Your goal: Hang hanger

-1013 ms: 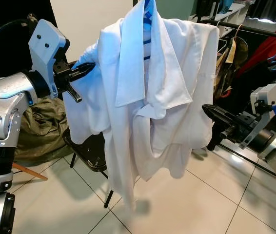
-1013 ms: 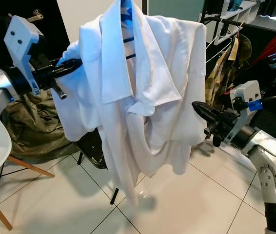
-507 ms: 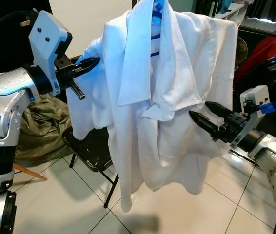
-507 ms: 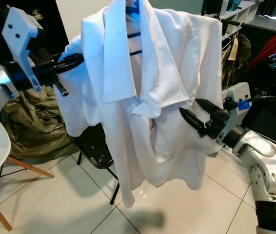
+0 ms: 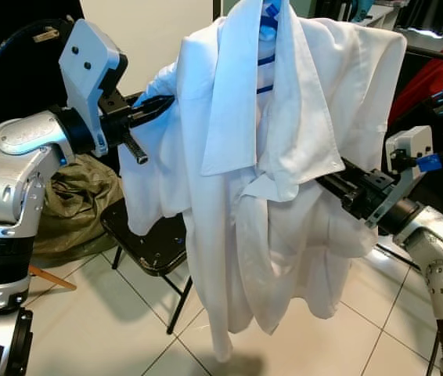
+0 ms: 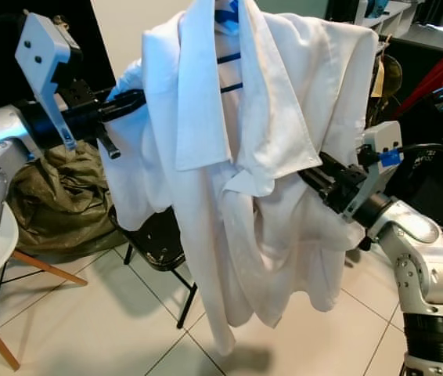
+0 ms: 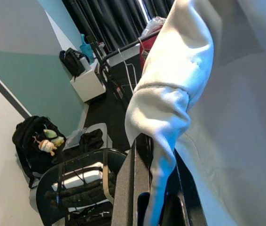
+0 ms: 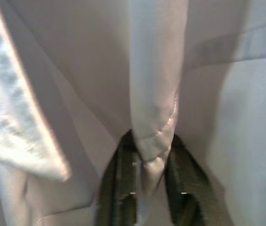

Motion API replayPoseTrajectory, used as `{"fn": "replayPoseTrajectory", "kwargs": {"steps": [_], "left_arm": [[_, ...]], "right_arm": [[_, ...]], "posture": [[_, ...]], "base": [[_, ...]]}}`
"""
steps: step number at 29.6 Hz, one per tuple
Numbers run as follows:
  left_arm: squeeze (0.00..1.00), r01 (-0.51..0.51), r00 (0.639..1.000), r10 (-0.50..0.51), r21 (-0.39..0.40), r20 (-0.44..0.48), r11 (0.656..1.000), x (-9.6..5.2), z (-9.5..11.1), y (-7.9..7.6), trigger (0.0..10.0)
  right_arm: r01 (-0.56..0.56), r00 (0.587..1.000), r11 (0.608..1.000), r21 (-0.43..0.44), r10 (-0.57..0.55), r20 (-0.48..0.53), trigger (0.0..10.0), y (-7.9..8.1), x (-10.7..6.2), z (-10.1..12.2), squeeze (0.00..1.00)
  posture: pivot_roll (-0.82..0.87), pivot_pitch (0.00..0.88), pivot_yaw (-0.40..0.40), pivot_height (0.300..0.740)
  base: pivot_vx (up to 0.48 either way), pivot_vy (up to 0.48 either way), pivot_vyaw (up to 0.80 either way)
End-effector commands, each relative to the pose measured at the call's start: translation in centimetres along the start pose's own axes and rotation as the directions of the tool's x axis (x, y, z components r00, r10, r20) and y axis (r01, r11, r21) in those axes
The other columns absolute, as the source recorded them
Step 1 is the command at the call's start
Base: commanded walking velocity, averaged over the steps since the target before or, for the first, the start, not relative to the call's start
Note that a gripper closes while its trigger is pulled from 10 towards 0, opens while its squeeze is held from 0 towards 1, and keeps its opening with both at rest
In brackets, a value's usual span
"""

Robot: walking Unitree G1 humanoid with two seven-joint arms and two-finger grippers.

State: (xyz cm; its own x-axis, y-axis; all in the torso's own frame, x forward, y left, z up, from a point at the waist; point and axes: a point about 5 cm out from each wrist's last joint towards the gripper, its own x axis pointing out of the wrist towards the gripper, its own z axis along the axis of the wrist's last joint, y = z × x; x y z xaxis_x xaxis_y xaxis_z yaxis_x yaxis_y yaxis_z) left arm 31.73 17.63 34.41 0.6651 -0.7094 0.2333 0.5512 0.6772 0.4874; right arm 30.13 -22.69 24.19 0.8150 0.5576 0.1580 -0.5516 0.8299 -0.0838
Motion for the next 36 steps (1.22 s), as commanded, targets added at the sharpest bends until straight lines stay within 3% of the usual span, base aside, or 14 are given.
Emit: {"fn": "replayPoseTrajectory", "kwargs": {"steps": [1, 6, 10, 14, 17, 18, 24, 26, 27, 30, 36], "left_arm": [[0.0, -0.021, 1.0, 0.021, 0.028, 0.012, 0.999, -0.3, 0.5, 0.5, 8.4], [0.0, -0.044, 0.999, 0.046, 0.06, -0.024, 0.997, -0.7, 0.0, 1.1, 8.4], [0.0, -0.062, 0.986, 0.09, 0.191, -0.143, 0.98, -2.0, -1.1, 2.7, 8.4], [0.0, -0.038, 0.976, 0.09, 0.253, -0.197, 0.967, -2.4, -1.4, 3.0, 8.5], [0.0, 0.025, 0.959, 0.07, 0.328, -0.274, 0.944, -3.1, -1.8, 3.5, 9.4], [0.0, 0.048, 0.959, 0.048, 0.33, -0.278, 0.943, -3.3, -1.6, 3.5, 9.8], [0.0, 0.097, 0.961, -0.002, 0.329, -0.276, 0.939, -3.4, -1.2, 3.3, 10.0], [0.0, 0.168, 0.966, -0.095, 0.306, -0.242, 0.937, -3.5, -0.4, 2.6, 10.0], [0.0, 0.168, 0.966, -0.095, 0.306, -0.242, 0.937, -3.5, -0.4, 2.6, 10.0], [0.0, 0.345, 0.937, -0.32, 0.215, -0.143, 0.914, -4.2, 1.0, 0.7, 10.0], [0.0, 0.396, 0.917, -0.372, 0.213, -0.148, 0.893, -4.6, 1.1, 0.3, 10.0]], "right_arm": [[0.009, 1.0, 1.0, -0.005, -0.009, 0.011, 0.0, -0.3, -0.4, 0.5, 0.0], [0.016, 1.0, 1.0, -0.014, -0.015, 0.012, 0.0, -0.5, -0.8, 0.8, 0.0], [0.02, 1.0, 0.998, -0.064, -0.02, -0.002, 0.0, -1.2, -1.8, 1.8, 0.0], [0.01, 1.0, 0.996, -0.09, -0.01, -0.009, 0.0, -1.3, -2.0, 2.3, 0.0], [-0.011, 1.0, 0.989, -0.144, 0.008, -0.025, 0.0, -1.8, -2.6, 3.5, 0.0], [-0.022, 0.999, 0.985, -0.171, 0.015, -0.039, 0.0, -2.0, -2.8, 3.9, 0.0], [-0.034, 0.998, 0.978, -0.205, 0.022, -0.064, 0.0, -2.4, -3.1, 4.4, 0.0], [-0.039, 0.995, 0.97, -0.239, 0.016, -0.095, 0.0, -2.9, -3.6, 4.9, 0.0], [-0.039, 0.995, 0.97, -0.239, 0.016, -0.095, 0.0, -2.9, -3.6, 4.9, 0.0], [-0.028, 0.992, 0.961, -0.275, -0.008, -0.129, 0.0, -4.0, -4.3, 5.4, 0.0], [-0.026, 0.991, 0.959, -0.281, -0.012, -0.132, 0.0, -4.3, -4.5, 5.7, 0.0]], "posture": [[-0.07, 0.074, 0.009, 0.74], [-0.08, 0.073, 0.008, 0.74], [-0.08, 0.074, 0.008, 0.74], [-0.08, 0.074, 0.008, 0.74], [-0.08, 0.074, 0.008, 0.74], [-0.08, 0.072, 0.007, 0.74], [-0.08, 0.072, 0.004, 0.74], [-0.08, 0.07, -0.001, 0.74], [-0.08, 0.07, -0.001, 0.74], [-0.08, 0.067, -0.003, 0.74], [-0.08, 0.065, -0.005, 0.74]], "base": [[0.0, 0.0, 0.0], [0.0, 0.0, 0.0], [0.0, 0.0, 0.0], [0.0, 0.0, 0.0], [0.0, 0.0, 0.0], [0.0, 0.0, 0.0], [0.0, 0.0, 0.0], [0.0, 0.0, 0.0], [0.0, 0.0, 0.0], [0.0, 0.0, 0.0], [0.0, 0.0, 0.0]]}}
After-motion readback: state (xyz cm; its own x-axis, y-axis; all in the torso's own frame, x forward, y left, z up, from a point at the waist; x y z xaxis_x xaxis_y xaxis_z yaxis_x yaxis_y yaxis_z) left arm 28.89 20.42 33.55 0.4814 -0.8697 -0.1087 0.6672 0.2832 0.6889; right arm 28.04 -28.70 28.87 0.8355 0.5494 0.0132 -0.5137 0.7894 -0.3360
